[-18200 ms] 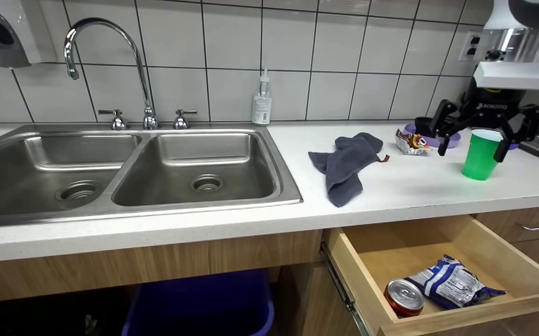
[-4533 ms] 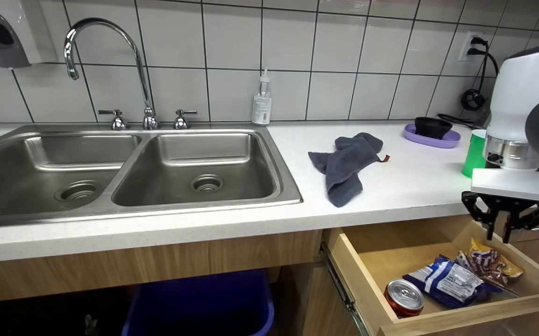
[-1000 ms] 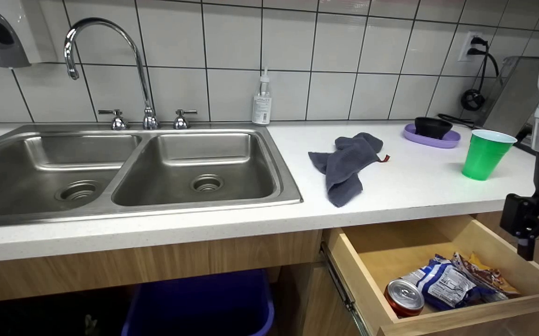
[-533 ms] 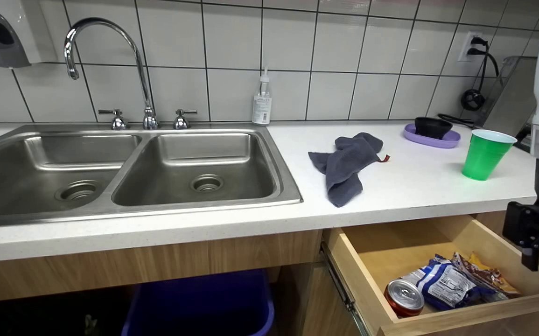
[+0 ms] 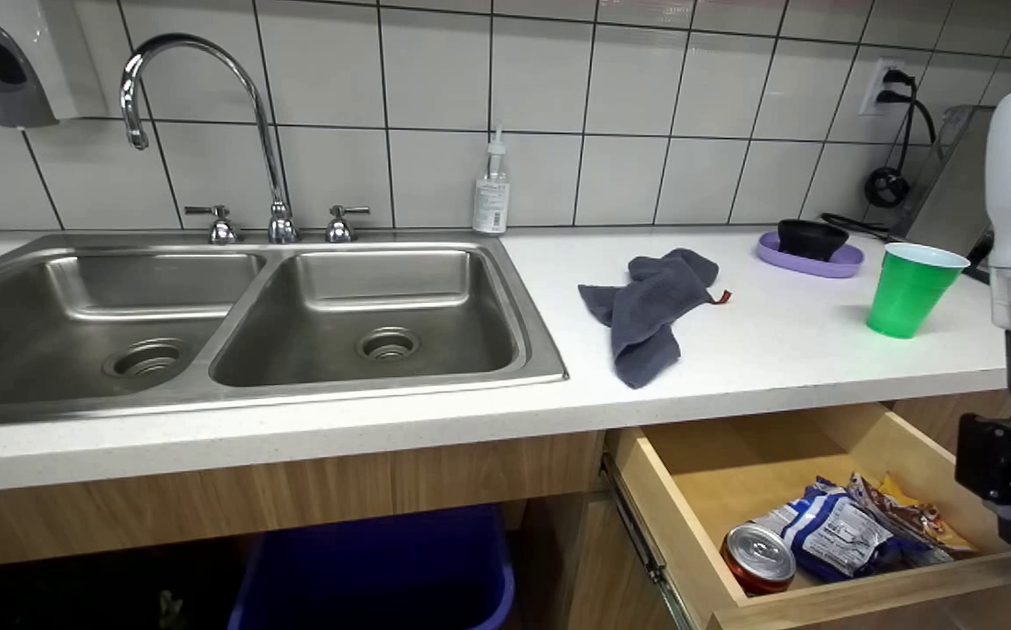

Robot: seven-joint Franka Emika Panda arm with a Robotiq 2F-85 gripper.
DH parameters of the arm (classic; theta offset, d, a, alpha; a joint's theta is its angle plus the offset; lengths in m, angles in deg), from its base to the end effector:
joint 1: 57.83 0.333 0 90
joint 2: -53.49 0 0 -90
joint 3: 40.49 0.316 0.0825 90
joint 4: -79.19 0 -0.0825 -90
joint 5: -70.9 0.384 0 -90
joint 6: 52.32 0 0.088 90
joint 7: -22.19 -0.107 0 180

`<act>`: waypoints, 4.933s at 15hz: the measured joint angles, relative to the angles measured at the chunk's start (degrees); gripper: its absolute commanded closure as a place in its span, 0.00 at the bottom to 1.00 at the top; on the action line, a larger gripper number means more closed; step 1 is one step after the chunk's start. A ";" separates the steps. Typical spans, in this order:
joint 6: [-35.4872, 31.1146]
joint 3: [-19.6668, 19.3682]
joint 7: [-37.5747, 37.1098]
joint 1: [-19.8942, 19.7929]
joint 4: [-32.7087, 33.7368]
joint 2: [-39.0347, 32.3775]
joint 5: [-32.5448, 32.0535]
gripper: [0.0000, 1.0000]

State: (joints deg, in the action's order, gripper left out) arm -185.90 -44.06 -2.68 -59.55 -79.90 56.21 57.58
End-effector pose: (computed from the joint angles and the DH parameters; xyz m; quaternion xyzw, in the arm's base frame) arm 0.3352 -0.0345 0.2012 0.9650 -0.1613 -0.1822 0.0975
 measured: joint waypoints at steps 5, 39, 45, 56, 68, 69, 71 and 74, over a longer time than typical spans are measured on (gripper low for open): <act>0.75 0.00 0.00 0.00 -0.04 -3.17 0.09 0.00; -15.74 -4.05 -4.15 2.96 0.96 -13.36 -4.81 0.00; -17.83 -4.71 -5.79 3.78 3.08 -14.45 -4.81 0.00; -18.04 -5.64 -6.53 5.46 8.04 -17.44 -4.72 0.00; -17.97 -6.08 -6.48 6.18 11.63 -19.57 -4.64 0.00; -17.95 -6.08 -6.46 6.21 12.01 -19.81 -4.64 0.00; -17.88 -6.09 -6.40 6.27 12.85 -20.30 -4.64 0.00; -17.85 -6.09 -6.33 6.34 14.11 -21.04 -4.64 0.00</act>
State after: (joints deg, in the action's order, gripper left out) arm -203.75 -50.15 -9.01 -53.21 -65.80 35.17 52.94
